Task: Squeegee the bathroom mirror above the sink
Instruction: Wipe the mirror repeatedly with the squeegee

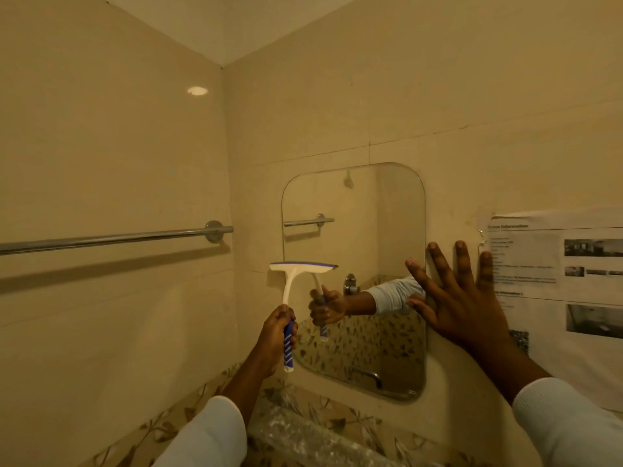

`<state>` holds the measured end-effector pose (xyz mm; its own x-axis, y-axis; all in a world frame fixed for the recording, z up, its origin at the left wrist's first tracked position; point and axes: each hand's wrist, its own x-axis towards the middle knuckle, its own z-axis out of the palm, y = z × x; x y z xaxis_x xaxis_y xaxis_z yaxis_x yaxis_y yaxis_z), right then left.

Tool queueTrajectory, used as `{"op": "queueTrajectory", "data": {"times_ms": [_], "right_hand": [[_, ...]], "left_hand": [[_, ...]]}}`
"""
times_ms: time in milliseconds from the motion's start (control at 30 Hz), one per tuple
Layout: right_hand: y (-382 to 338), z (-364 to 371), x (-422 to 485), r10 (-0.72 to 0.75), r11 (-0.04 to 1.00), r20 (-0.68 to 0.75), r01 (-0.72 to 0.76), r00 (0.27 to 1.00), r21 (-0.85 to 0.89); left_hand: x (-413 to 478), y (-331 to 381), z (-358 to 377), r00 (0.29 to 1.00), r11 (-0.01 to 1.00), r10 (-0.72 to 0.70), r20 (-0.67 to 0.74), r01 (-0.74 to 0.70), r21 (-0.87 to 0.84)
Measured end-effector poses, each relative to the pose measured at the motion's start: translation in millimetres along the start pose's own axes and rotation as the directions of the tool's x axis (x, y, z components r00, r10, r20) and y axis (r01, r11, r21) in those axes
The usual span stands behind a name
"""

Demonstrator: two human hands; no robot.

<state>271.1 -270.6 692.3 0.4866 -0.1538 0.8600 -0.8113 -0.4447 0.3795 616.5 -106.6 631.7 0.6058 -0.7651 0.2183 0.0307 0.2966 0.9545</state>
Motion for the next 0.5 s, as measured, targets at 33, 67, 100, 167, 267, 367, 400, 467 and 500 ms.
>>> {"op": "queueTrajectory", "data": {"times_ms": [33,67,100,167,267,367,400,467,500], "right_hand": [[0.0,-0.3,0.3,0.002,1.000,0.005,-0.002,1.000,0.002],[0.0,-0.5,0.5,0.003,1.000,0.008,-0.003,1.000,0.002],[0.0,-0.6,0.5,0.005,1.000,0.009,-0.005,1.000,0.000],[-0.5,-0.5,0.0,0.009,1.000,0.005,-0.009,1.000,-0.003],[-0.6,-0.6,-0.1,0.011,1.000,0.004,-0.011,1.000,-0.007],[-0.6,-0.6,-0.3,0.008,1.000,0.013,-0.008,1.000,-0.006],[-0.4,-0.3,-0.3,0.005,1.000,0.013,-0.005,1.000,-0.008],[-0.3,0.1,-0.1,0.000,1.000,0.008,0.000,1.000,-0.003],[-0.3,0.0,0.0,0.000,1.000,0.007,0.000,1.000,0.000]], "left_hand": [[-1.3,-5.0,-1.7,1.000,1.000,-0.010,0.001,0.010,-0.003],[-2.5,-8.8,-2.9,1.000,1.000,-0.016,0.004,0.016,-0.006],[-3.8,-11.4,-3.7,1.000,1.000,-0.020,0.005,0.021,-0.012],[-6.3,-14.6,-4.7,0.999,0.999,-0.031,0.009,0.031,-0.028],[-12.5,-19.9,-5.0,0.998,0.998,-0.065,0.019,0.065,-0.020],[-22.5,-30.0,-8.1,0.996,0.997,-0.082,0.018,0.082,0.007],[-25.6,-34.1,-9.6,0.997,0.997,-0.080,0.019,0.080,0.015],[-31.0,-42.1,-12.8,0.997,0.996,-0.079,0.018,0.078,0.035],[-33.1,-46.0,-14.4,0.996,0.995,-0.084,0.015,0.083,0.048]]}}
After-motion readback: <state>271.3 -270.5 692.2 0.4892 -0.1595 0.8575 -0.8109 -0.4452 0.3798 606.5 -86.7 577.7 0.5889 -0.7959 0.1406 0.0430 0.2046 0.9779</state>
